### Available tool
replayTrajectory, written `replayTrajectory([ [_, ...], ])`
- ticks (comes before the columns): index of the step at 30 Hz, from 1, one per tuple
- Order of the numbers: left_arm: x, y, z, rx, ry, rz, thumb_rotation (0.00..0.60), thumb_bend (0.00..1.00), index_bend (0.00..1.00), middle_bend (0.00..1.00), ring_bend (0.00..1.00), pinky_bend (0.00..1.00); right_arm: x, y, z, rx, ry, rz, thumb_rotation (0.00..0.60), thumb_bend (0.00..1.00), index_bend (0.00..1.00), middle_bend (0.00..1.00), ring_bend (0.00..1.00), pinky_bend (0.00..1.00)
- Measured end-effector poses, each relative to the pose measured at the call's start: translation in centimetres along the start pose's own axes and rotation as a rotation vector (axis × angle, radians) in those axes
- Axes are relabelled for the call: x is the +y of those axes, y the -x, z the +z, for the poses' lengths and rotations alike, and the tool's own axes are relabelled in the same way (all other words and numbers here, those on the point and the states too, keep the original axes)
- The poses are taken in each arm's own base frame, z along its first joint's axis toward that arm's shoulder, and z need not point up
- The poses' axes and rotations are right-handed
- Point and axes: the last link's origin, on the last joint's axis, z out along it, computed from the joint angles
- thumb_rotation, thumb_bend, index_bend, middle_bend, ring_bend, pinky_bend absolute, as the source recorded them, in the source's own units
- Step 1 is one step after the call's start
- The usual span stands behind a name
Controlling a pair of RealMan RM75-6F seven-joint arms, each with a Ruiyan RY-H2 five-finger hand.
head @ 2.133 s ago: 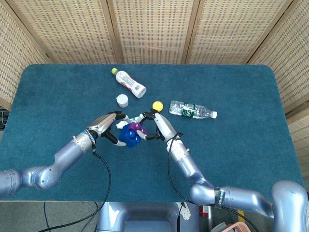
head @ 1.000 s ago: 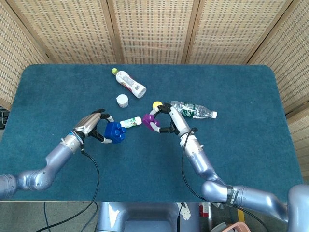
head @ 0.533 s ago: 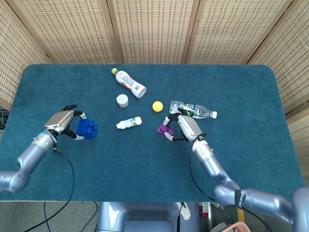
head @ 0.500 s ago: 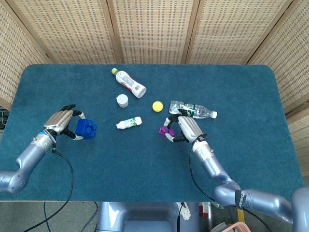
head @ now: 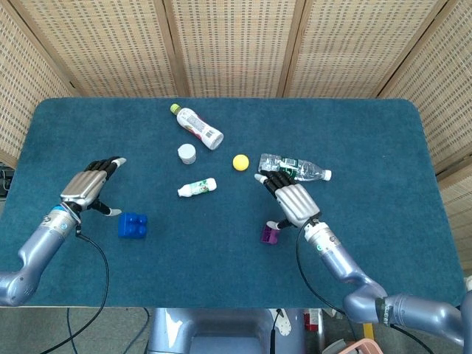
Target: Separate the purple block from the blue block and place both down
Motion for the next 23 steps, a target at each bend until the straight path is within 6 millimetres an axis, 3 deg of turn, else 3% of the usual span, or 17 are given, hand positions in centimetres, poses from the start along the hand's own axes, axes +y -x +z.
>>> replayTrajectory([
  [5,-1.3,-1.2,-2.5,0.122,0.000,-0.031,0.600,0.00,0.00,0.00,0.00,0.00,1.6,-1.8,-3.2,0.092,-0.007,-0.042,0.600,0.00,0.05,0.02,0.00,0.00],
  [12,-5.8,-0.8,-8.7,0.355,-0.042,-0.126,0.600,0.00,0.00,0.00,0.00,0.00,6.0,-3.0,-9.5,0.267,0.040,-0.092,0.600,0.00,0.05,0.02,0.00,0.00],
  [17,-8.3,2.3,-14.0,0.443,-0.077,-0.097,0.600,0.00,0.00,0.00,0.00,0.00,9.5,-3.0,-15.6,0.366,0.106,-0.156,0.600,0.00,0.05,0.02,0.00,0.00],
  [19,-8.7,3.8,-15.7,0.451,-0.094,-0.085,0.600,0.00,0.00,0.00,0.00,0.00,10.1,-2.7,-18.0,0.389,0.145,-0.181,0.600,0.00,0.05,0.01,0.00,0.00],
  [23,-8.7,5.9,-17.7,0.438,-0.107,-0.065,0.600,0.00,0.00,0.00,0.00,0.00,10.1,-2.2,-20.4,0.390,0.195,-0.224,0.600,0.00,0.05,0.00,0.00,0.00],
])
